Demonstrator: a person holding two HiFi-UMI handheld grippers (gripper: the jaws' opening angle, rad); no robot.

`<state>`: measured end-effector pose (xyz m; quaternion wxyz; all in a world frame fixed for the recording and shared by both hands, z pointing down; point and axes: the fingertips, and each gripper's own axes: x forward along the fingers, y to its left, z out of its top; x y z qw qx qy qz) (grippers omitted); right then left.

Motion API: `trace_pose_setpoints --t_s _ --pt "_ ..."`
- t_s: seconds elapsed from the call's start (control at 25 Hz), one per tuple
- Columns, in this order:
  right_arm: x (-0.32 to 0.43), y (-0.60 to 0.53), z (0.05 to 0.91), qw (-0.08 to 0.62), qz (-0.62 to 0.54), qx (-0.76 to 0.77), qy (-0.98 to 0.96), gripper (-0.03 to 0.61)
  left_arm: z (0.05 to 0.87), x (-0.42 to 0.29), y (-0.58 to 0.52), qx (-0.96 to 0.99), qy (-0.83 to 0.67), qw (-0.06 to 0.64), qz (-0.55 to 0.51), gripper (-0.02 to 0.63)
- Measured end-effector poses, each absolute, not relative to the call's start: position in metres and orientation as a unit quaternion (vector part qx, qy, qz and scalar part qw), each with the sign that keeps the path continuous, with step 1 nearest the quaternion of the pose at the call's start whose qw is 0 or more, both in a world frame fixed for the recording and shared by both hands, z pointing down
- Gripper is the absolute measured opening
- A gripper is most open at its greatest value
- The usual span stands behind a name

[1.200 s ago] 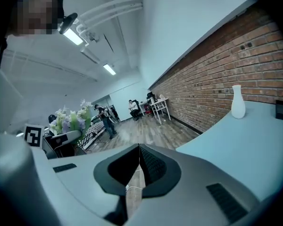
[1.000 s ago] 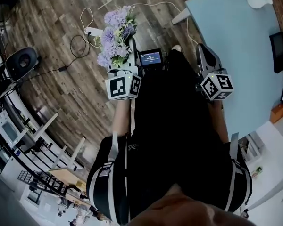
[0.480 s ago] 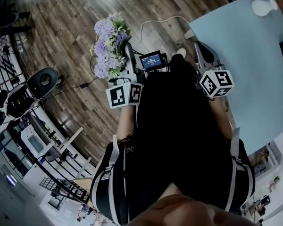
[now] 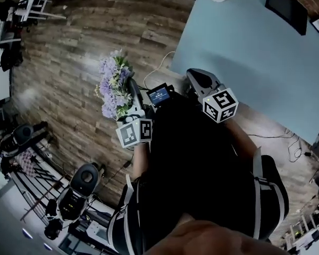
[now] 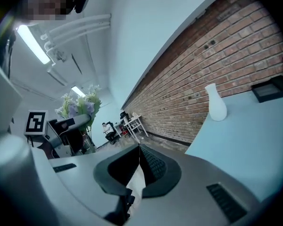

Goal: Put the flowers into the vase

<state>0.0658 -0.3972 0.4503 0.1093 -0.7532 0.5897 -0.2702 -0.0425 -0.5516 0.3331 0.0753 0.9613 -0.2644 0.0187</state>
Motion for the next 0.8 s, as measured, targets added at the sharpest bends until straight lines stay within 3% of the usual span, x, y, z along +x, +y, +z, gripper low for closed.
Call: trace_pose_setpoints --t_s 0.32,0.8 --pt "0.126 -0.369 0.460 0.126 -0.271 -0.833 0.466 0.018 0.349 0.064 -0.569 0.985 -0.145 0.094 0.028 0.204" --pt "0.196 -0.418 0.449 0.128 -0.260 -0.909 0.299 0.018 0.358 0.200 -0.643 0.987 0.034 0.153 0.024 0.202"
